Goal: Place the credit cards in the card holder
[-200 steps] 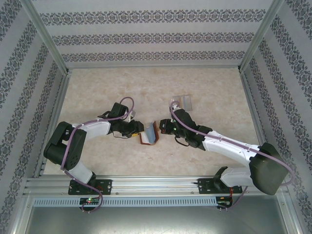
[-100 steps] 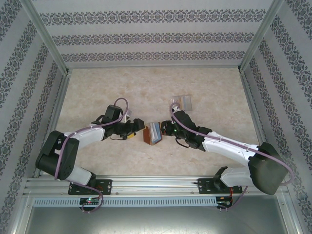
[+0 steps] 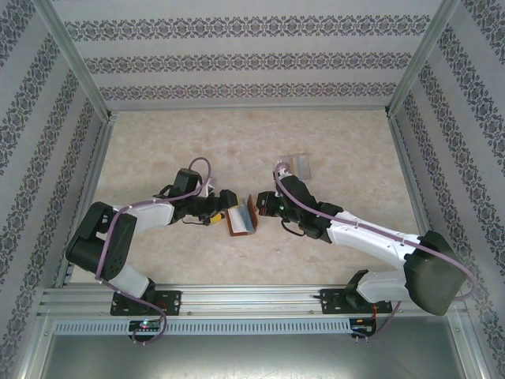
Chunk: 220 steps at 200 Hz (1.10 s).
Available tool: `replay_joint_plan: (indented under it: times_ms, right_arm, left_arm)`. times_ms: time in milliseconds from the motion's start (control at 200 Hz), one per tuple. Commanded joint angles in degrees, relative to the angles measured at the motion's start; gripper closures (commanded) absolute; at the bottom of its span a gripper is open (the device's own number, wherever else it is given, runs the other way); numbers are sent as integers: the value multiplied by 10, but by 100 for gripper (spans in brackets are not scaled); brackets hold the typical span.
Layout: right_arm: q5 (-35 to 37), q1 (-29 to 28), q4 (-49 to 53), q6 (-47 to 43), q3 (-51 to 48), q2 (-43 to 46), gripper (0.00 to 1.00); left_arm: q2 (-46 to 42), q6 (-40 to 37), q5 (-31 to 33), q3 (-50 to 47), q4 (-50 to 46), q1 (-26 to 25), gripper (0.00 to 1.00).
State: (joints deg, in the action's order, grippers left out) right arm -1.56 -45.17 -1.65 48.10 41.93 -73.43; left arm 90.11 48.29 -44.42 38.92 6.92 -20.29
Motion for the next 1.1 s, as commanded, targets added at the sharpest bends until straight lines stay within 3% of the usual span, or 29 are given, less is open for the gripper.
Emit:
replay_joint_plan:
  times_ms: [0,210,739,889,1094]
  right_arm:
    - [-2,-6,-3,5,17,-10,100]
    - [2,-5,-9,13,6,-24,100]
    - [4,39,-22,17,-73,-28,100]
    - [-3,39,-29,16,-71,-32,100]
    - [-7,37,-29,13,-63,-30,100]
  left_arm:
    - [13,0,-12,19,20,-7,11]
    - [30,-10,-11,21,10,-9,24]
    - [-30,-66,43,3,-65,-1,15]
    - [4,-72,27,8,-40,-13,36]
    - [38,-74,20,21,-30,-17,41]
